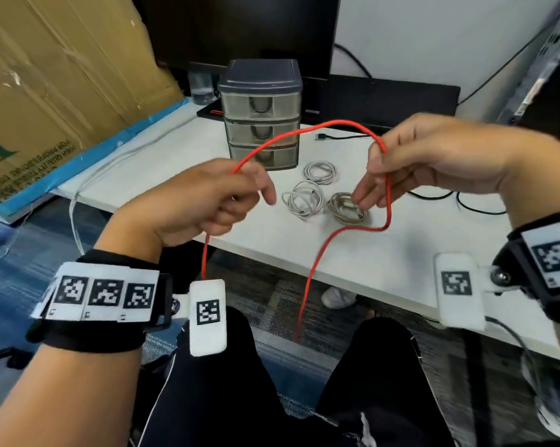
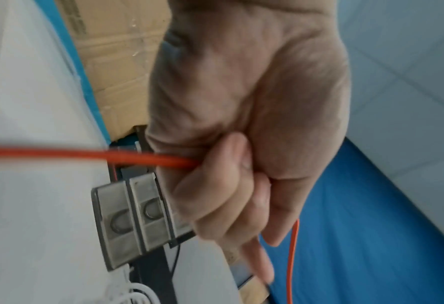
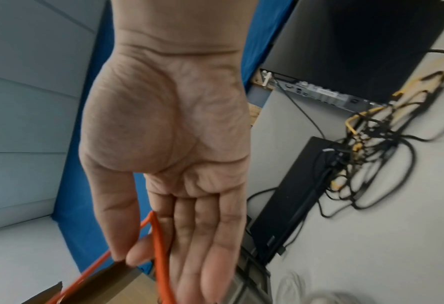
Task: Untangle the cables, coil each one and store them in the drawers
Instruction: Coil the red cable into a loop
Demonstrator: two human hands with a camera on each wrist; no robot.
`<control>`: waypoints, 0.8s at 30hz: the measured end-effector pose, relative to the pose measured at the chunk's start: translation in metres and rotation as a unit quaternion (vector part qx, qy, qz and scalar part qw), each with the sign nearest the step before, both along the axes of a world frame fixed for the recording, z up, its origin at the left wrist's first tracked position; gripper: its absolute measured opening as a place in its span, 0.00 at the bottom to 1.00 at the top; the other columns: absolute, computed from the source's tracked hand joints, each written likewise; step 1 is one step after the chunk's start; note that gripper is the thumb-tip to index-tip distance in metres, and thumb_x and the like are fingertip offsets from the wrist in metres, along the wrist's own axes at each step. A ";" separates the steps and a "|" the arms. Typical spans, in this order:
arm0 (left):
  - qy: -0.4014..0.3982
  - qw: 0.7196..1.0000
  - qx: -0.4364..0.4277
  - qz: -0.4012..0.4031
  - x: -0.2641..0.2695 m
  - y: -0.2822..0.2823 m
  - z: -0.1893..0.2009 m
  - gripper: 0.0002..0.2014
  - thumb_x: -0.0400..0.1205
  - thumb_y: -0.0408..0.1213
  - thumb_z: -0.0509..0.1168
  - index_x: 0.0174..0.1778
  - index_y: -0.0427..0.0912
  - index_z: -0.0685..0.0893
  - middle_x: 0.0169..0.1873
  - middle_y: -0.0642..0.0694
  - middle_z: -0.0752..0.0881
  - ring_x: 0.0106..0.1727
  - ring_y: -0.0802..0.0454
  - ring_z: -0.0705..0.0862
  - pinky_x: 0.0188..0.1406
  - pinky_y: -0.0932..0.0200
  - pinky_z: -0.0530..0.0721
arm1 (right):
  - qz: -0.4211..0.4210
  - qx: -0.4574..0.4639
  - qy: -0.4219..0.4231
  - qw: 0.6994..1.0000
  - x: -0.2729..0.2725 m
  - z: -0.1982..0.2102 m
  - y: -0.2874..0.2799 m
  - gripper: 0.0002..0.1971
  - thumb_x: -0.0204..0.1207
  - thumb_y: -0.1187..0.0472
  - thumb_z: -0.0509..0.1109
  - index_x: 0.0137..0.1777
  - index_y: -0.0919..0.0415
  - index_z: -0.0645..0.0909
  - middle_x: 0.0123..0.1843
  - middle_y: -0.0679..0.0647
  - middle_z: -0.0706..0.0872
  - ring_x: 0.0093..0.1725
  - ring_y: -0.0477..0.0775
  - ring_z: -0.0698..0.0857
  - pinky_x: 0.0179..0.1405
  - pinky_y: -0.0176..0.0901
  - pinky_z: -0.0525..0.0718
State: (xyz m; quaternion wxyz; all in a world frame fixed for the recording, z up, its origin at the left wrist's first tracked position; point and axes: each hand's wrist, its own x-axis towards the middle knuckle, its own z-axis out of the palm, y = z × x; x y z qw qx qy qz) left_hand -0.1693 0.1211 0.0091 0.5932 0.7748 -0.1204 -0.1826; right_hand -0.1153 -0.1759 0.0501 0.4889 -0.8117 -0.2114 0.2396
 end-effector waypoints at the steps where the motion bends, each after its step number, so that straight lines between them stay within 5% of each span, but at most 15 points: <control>1: -0.006 0.999 -0.049 0.010 0.001 0.001 0.003 0.09 0.87 0.39 0.63 0.44 0.41 0.83 0.24 0.52 0.62 0.21 0.59 0.55 0.15 0.68 0.54 | -0.008 0.020 0.004 1.000 -0.001 -0.006 0.001 0.08 0.78 0.62 0.69 0.45 0.69 0.82 0.51 0.72 0.92 0.50 0.68 0.93 0.50 0.50 0.92; 7: -0.044 0.979 -0.200 0.024 0.011 -0.018 0.017 0.15 0.90 0.38 0.53 0.43 0.40 0.80 0.26 0.52 0.63 0.22 0.61 0.57 0.16 0.69 0.55 | -0.022 0.169 -0.023 0.985 -0.006 -0.025 0.022 0.10 0.88 0.56 0.61 0.49 0.60 0.79 0.37 0.63 0.86 0.33 0.56 0.84 0.37 0.45 0.83; 10: -0.041 0.964 -0.260 0.036 0.018 -0.028 0.021 0.17 0.93 0.40 0.51 0.43 0.41 0.81 0.24 0.53 0.65 0.20 0.62 0.60 0.14 0.70 0.60 | -0.028 0.193 -0.067 0.979 -0.008 -0.031 0.039 0.13 0.91 0.58 0.58 0.48 0.60 0.80 0.27 0.54 0.70 0.26 0.50 0.64 0.29 0.46 0.60; 12: -0.024 0.947 -0.319 0.030 0.020 -0.031 0.024 0.19 0.94 0.43 0.50 0.44 0.42 0.81 0.22 0.55 0.65 0.17 0.61 0.61 0.11 0.70 0.62 | -0.052 0.161 -0.089 0.982 -0.009 -0.038 0.047 0.16 0.92 0.57 0.57 0.45 0.59 0.79 0.26 0.48 0.65 0.25 0.48 0.59 0.28 0.43 0.55; 15: -0.026 0.929 -0.365 0.056 0.021 -0.033 0.026 0.21 0.95 0.43 0.47 0.56 0.38 0.85 0.23 0.55 0.66 0.18 0.60 0.62 0.11 0.70 0.62 | -0.042 0.040 -0.151 0.987 -0.016 -0.050 0.058 0.17 0.92 0.55 0.57 0.43 0.60 0.79 0.24 0.41 0.70 0.24 0.41 0.65 0.24 0.37 0.63; 18: -0.092 0.936 -0.307 0.148 0.023 -0.046 0.021 0.20 0.95 0.41 0.49 0.69 0.34 0.82 0.28 0.51 0.72 0.22 0.61 0.64 0.16 0.68 0.65 | 0.043 -0.059 -0.174 0.982 -0.034 -0.055 0.076 0.16 0.92 0.56 0.59 0.43 0.60 0.80 0.25 0.35 0.77 0.26 0.36 0.73 0.28 0.26 0.70; 22: -0.195 0.947 -0.147 0.210 0.023 -0.059 0.005 0.18 0.95 0.39 0.51 0.65 0.38 0.86 0.34 0.44 0.87 0.29 0.55 0.84 0.28 0.64 0.80 | 0.140 -0.143 -0.192 0.961 -0.053 -0.038 0.087 0.11 0.89 0.56 0.62 0.50 0.55 0.85 0.41 0.49 0.88 0.41 0.48 0.85 0.48 0.49 0.83; 24: -0.236 0.951 -0.073 0.183 0.021 -0.058 -0.003 0.18 0.94 0.39 0.53 0.57 0.40 0.90 0.30 0.40 0.86 0.28 0.48 0.83 0.27 0.58 0.80 | 0.156 -0.119 -0.210 0.958 -0.055 -0.025 0.080 0.10 0.88 0.58 0.65 0.49 0.55 0.87 0.40 0.48 0.86 0.40 0.48 0.84 0.46 0.49 0.84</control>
